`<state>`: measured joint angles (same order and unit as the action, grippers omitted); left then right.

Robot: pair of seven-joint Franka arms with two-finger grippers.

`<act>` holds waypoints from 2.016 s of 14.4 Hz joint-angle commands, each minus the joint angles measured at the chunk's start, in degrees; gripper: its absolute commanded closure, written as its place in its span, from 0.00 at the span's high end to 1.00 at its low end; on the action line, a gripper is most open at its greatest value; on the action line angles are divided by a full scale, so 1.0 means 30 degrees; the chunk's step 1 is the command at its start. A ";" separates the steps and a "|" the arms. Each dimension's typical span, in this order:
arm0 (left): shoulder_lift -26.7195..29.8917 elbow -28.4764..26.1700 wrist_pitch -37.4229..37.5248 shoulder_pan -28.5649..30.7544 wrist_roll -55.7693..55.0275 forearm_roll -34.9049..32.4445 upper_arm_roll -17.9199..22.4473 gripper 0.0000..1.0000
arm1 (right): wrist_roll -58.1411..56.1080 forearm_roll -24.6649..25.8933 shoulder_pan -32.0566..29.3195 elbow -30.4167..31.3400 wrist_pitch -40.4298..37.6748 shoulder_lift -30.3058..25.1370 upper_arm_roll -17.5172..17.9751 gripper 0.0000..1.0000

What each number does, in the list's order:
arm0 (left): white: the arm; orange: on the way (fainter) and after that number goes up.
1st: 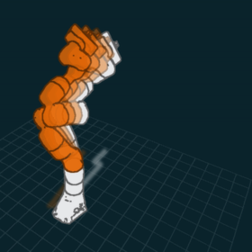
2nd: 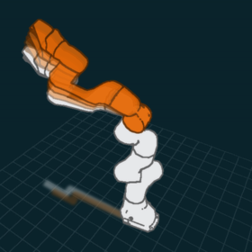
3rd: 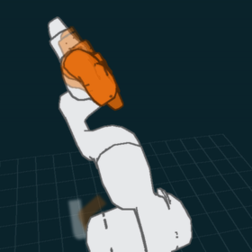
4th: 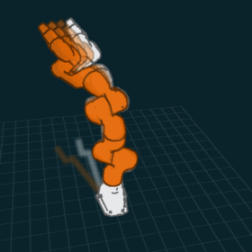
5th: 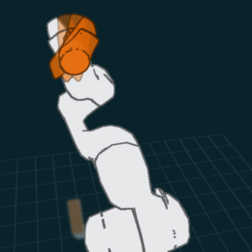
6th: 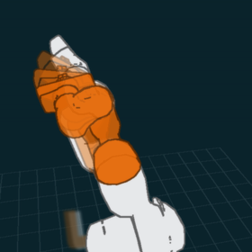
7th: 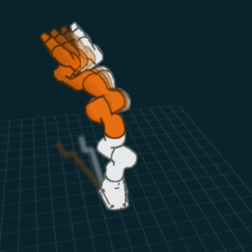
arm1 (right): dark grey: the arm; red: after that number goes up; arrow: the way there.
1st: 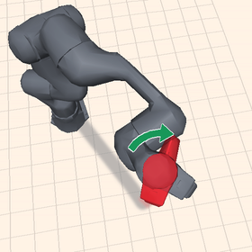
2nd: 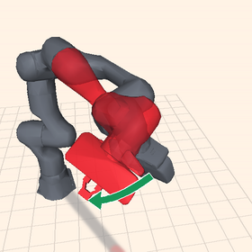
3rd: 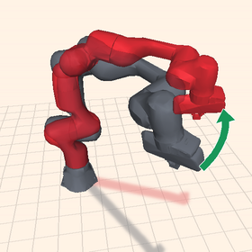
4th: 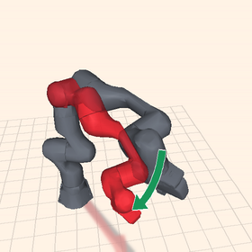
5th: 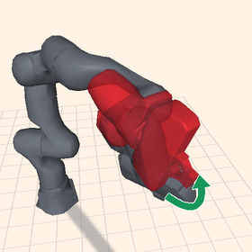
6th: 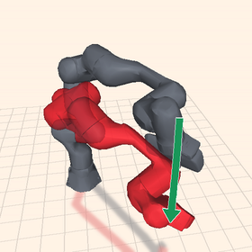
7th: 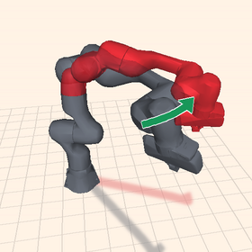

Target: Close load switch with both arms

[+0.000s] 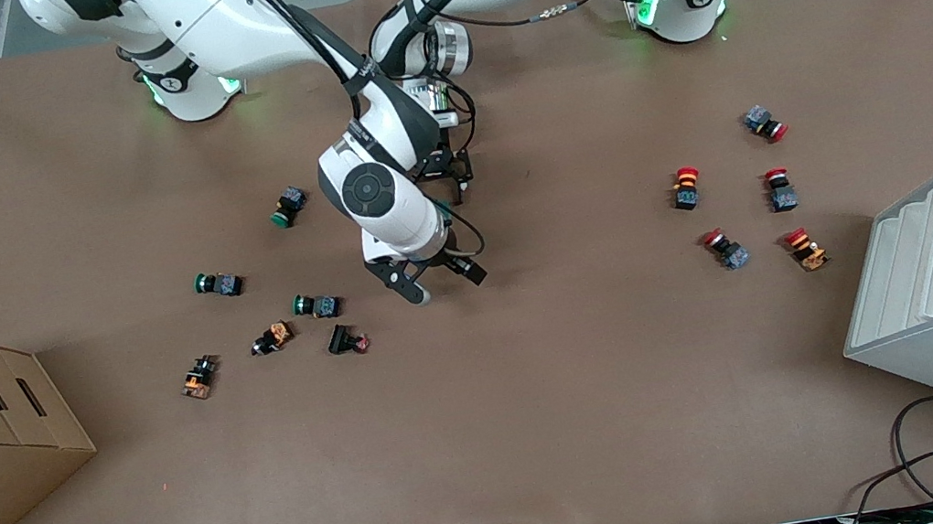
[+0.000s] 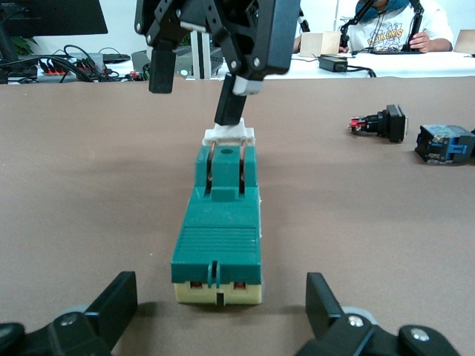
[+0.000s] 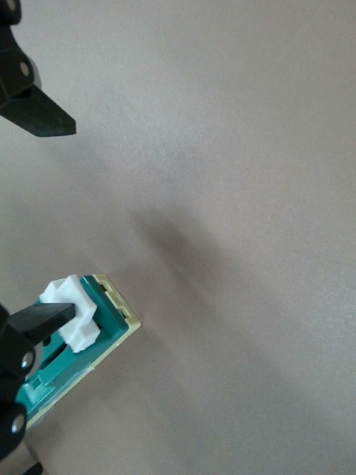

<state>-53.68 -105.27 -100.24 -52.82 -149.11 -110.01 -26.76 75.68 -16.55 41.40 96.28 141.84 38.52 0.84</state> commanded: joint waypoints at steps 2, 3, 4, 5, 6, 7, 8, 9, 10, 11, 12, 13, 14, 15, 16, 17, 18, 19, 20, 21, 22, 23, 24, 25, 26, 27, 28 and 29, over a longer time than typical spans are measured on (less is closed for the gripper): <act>-0.0358 0.0372 -0.0101 -0.0206 -0.0366 -0.0331 0.0043 1.00 | -0.0763 0.0097 -0.0206 -0.0364 0.0121 0.0781 0.0131 1.00; -0.0329 0.0372 -0.0101 -0.0177 -0.0337 -0.0331 0.0072 1.00 | -0.0794 0.0126 -0.0206 -0.0364 0.0150 0.0869 0.0102 1.00; -0.0271 0.0430 -0.0101 -0.0176 -0.0337 -0.0331 0.0043 1.00 | -0.0823 0.0126 -0.0235 -0.0393 0.0122 0.0898 0.0102 1.00; -0.0183 0.0518 -0.0101 -0.0147 -0.0337 -0.0331 0.0043 1.00 | -0.0881 0.0126 -0.0264 -0.0452 0.0092 0.0870 0.0102 1.00; -0.0182 0.0518 -0.0101 -0.0118 -0.0337 -0.0331 0.0072 1.00 | -0.0882 0.0126 -0.0352 -0.0597 0.0092 0.0869 0.0102 1.00; -0.0182 0.0518 -0.0101 -0.0118 -0.0337 -0.0331 0.0043 1.00 | -0.0882 0.0126 -0.0353 -0.0628 0.0121 0.0898 0.0102 1.00; -0.0153 0.0518 -0.0101 -0.0089 -0.0337 -0.0331 0.0072 1.00 | -0.1114 0.0097 -0.0353 -0.0628 0.0150 0.1015 0.0102 1.00; -0.0153 0.0518 -0.0101 -0.0059 -0.0337 -0.0331 0.0072 1.00 | -0.1174 0.0097 -0.0353 -0.0657 0.0238 0.1190 0.0102 1.00; -0.0153 0.0518 -0.0101 -0.0059 -0.0308 -0.0331 0.0072 1.00 | -0.1175 0.0126 -0.0353 -0.0657 0.0413 0.1308 0.0102 1.00; -0.0124 0.0518 -0.0101 -0.0001 -0.0279 -0.0331 0.0072 1.00 | -0.1175 0.0126 -0.0353 -0.0657 0.0704 0.1570 0.0102 1.00; -0.0036 0.0518 -0.0101 0.0029 -0.0250 -0.0331 0.0072 1.00 | -0.1204 0.0126 -0.0353 -0.0657 0.1084 0.1776 0.0102 1.00; -0.0007 0.0518 -0.0101 0.0029 -0.0249 -0.0331 0.0072 1.00 | -0.1233 0.0155 -0.0353 -0.0686 0.1378 0.1952 0.0102 1.00; 0.0052 0.0489 -0.0130 0.0058 -0.0249 -0.0331 0.0072 1.00 | -0.1523 0.0127 -0.0382 -0.0745 0.1410 0.1982 0.0102 1.00; 0.0081 0.0460 -0.0130 0.0145 -0.0249 -0.0331 0.0072 1.00 | -0.1816 0.0097 -0.0440 -0.0948 0.1381 0.1925 0.0073 1.00; 0.0111 0.0460 -0.0101 0.0146 -0.0191 -0.0331 0.0072 1.00 | -0.2051 0.0097 -0.0673 -0.1124 0.1091 0.1692 -0.0044 1.00; 0.0111 0.0460 -0.0130 0.0146 -0.0133 -0.0331 0.0072 1.00 | -0.2431 0.0039 -0.1371 -0.1155 0.0566 0.1516 -0.0103 1.00; 0.0111 0.0460 -0.0130 0.0146 -0.0132 -0.0331 0.0072 1.00 | -0.2870 0.0038 -0.1639 -0.1155 0.0039 0.1224 -0.0103 1.00; 0.0111 0.0460 -0.0130 0.0146 -0.0132 -0.0331 0.0072 1.00 | -0.3338 0.0096 -0.1729 -0.1126 -0.0344 0.0786 -0.0190 1.00; 0.0111 0.0460 -0.0130 0.0146 -0.0132 -0.0331 0.0072 1.00 | -0.4010 0.0126 -0.1846 -0.1068 -0.0811 0.0318 -0.0568 1.00; 0.0169 0.0460 -0.0130 0.0175 -0.0132 -0.0331 0.0072 1.00 | -0.4916 0.0184 -0.1905 -0.1039 -0.1599 -0.0267 -0.1094 1.00; 0.0256 0.0431 -0.0159 0.0175 -0.0132 -0.0331 0.0072 1.00 | -0.6143 0.0214 -0.1963 -0.1038 -0.2767 -0.0824 -0.1651 1.00; 0.0315 0.0402 -0.0246 0.0204 -0.0103 -0.0331 0.0072 1.00 | -0.7344 0.0214 -0.2022 -0.1038 -0.4113 -0.1381 -0.2323 1.00; 0.0490 0.0401 -0.0247 0.0466 0.0042 -0.0360 0.0072 1.00 | -0.8662 0.0214 -0.2110 -0.1067 -0.5403 -0.1937 -0.3113 1.00; 0.1072 0.0401 -0.0566 0.1077 0.0305 -0.0389 0.0014 1.00 | -1.0067 0.0243 -0.2284 -0.1068 -0.6228 -0.2436 -0.3730 1.00; 0.1513 0.0430 -0.1237 0.1344 0.0655 -0.0389 -0.0074 1.00 | -1.1995 0.0272 -0.2924 -0.1068 -0.7193 -0.3079 -0.4026 1.00; 0.2068 0.0431 -0.1997 0.1695 0.1123 -0.0273 -0.0075 1.00 | -1.3639 0.0302 -0.4091 -0.1097 -0.8189 -0.3637 -0.4029 1.00; 0.2393 0.0431 -0.2556 0.2076 0.1737 -0.0156 -0.0191 1.00 | -1.5453 0.0737 -0.5379 -0.1155 -0.9301 -0.4280 -0.3913 1.00; 0.2715 0.0402 -0.3055 0.2457 0.2555 -0.0039 -0.0395 1.00 | -1.7009 0.1583 -0.6233 -0.1184 -1.0095 -0.4838 -0.3854 1.00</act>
<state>-49.14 -102.57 -106.07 -47.87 -145.16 -110.31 -26.89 33.04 -14.93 28.79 90.89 115.48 28.55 -12.33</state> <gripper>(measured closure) 0.000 0.000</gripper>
